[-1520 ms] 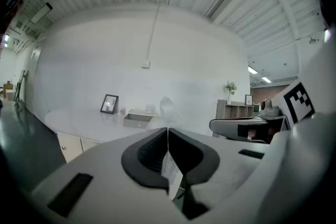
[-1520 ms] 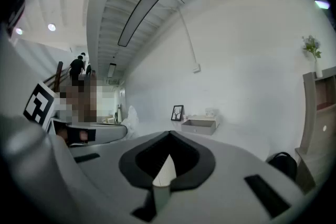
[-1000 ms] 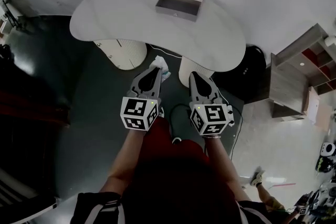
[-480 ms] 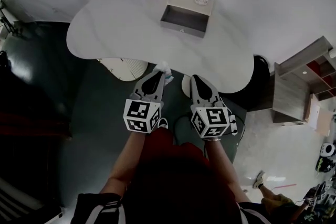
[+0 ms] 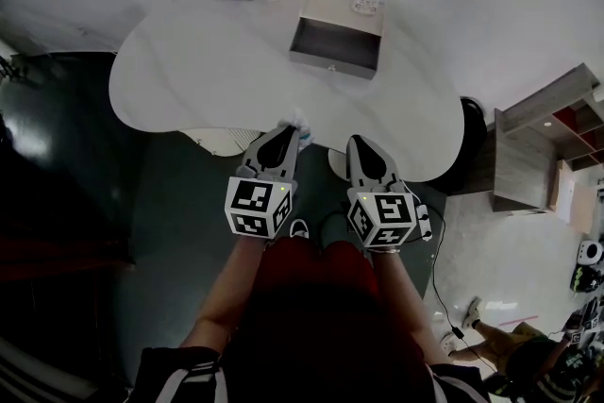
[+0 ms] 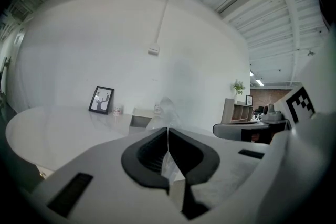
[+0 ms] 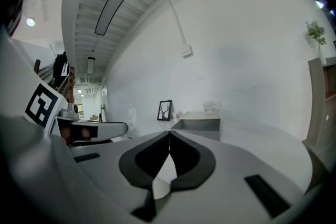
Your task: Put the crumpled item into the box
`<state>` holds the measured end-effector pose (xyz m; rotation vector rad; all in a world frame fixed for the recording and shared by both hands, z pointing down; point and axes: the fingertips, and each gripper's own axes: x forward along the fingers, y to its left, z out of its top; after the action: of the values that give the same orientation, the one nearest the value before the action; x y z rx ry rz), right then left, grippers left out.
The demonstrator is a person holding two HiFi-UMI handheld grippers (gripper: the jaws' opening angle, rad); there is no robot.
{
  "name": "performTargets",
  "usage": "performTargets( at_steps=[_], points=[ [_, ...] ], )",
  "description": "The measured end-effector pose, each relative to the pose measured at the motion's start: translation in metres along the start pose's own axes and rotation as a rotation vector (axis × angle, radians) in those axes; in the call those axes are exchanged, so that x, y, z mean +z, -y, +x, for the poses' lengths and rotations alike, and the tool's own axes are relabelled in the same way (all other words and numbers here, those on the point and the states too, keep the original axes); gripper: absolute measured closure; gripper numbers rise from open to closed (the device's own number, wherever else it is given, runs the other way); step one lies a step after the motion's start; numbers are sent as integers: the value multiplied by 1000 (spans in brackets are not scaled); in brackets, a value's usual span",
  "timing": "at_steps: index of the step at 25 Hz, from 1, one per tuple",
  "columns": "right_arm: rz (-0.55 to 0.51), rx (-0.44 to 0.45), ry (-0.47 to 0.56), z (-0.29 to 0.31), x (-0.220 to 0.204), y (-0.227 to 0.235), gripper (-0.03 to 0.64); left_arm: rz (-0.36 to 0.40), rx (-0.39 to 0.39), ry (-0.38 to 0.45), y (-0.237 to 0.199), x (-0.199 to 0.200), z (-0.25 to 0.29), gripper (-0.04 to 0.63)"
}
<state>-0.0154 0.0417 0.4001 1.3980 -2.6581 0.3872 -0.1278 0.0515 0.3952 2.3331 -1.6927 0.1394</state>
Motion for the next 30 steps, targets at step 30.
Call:
performTargets(
  at_steps=[30],
  points=[
    [37,-127,6,82,24,82,601,24,-65,-49,-34,22,126,568]
  ],
)
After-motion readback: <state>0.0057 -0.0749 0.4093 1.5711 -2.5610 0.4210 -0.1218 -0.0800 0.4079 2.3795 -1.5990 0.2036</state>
